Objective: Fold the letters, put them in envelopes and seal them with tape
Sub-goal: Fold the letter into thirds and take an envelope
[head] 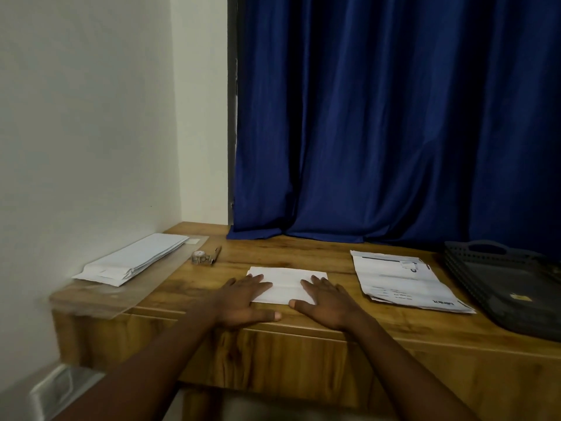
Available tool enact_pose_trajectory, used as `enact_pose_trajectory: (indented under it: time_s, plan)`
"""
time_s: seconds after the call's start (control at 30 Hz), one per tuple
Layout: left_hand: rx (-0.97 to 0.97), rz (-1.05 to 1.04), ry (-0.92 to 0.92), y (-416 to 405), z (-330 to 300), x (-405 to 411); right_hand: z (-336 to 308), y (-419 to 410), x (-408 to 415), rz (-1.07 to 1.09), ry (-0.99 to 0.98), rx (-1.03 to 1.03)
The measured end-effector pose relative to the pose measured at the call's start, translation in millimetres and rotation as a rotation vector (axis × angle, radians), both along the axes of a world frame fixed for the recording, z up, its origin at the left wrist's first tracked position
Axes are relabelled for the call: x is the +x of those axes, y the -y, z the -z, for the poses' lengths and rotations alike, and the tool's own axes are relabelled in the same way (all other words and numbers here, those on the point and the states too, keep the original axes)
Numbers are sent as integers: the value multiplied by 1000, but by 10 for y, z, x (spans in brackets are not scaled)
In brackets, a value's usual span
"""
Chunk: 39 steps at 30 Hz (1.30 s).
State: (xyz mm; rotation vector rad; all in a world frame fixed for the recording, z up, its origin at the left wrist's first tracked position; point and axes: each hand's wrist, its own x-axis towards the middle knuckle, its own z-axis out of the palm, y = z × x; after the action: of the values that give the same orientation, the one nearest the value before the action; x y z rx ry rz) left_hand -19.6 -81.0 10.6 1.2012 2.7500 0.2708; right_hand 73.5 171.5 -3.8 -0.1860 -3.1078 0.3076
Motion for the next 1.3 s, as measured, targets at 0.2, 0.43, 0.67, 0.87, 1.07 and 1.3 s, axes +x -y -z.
enact_pose_trajectory:
  time_s: [0.2, 0.43, 0.67, 0.87, 1.07, 1.3]
  plan:
    - [39, 45, -131, 221, 58, 251, 5, 15, 424, -72, 3, 36]
    - [444, 107, -25, 427, 79, 284, -3, -100, 725, -177, -155, -47]
    - [762, -52, 313, 388, -36, 118, -160, -220, 728, -61, -338, -792]
    - [745, -315, 199, 114, -21, -115, -176, -227, 417, 180, -479, -903]
    - [551, -377, -65, -30, 102, -149, -81, -153, 220, 368, -541, -524]
    - [332, -168, -246, -103, 98, -64, -57, -6, 239, 272, -522, -46]
